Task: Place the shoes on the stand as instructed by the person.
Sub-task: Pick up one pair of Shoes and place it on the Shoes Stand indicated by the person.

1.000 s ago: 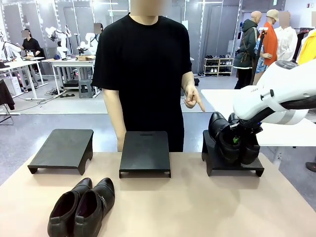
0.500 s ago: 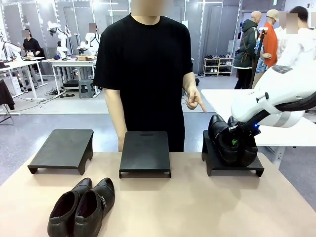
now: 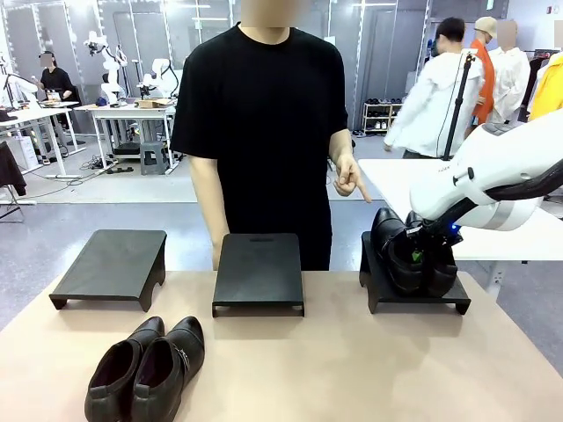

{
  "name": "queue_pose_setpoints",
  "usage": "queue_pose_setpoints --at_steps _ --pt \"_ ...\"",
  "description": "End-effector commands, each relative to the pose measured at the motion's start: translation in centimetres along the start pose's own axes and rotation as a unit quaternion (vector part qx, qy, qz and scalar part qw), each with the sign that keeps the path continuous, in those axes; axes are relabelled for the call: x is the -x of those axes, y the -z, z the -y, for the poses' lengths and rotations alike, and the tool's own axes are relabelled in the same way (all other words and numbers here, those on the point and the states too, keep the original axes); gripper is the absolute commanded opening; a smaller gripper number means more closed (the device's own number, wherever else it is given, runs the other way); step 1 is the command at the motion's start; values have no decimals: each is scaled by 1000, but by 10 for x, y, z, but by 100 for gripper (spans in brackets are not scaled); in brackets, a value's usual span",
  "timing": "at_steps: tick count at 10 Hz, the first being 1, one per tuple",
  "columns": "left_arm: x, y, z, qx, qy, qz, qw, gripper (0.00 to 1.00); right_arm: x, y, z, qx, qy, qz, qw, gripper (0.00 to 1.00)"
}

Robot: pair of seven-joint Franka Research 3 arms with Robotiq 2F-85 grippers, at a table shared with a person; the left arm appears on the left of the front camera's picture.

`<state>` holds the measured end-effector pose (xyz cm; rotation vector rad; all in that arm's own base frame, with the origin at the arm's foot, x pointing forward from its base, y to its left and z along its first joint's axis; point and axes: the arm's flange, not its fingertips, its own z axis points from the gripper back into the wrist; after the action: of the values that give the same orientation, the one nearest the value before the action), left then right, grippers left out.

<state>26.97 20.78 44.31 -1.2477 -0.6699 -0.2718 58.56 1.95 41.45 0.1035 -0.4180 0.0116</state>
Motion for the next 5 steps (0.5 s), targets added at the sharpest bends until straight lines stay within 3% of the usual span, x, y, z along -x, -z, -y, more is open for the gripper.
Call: queue_pose_setpoints --at_steps 1,3,4,5 --pt "1 -1 0 7 10 -2 1000 100 -12 -6 2 -8 13 14 1000 8" --pt "1 -1 0 7 10 -2 1000 100 -15 -5 1 -2 12 11 1000 14" --pt "1 -1 0 7 10 -2 1000 100 -15 -5 1 0 12 11 1000 36" --pt "1 -1 0 7 10 -2 1000 100 -14 -4 1 2 11 13 1000 51"
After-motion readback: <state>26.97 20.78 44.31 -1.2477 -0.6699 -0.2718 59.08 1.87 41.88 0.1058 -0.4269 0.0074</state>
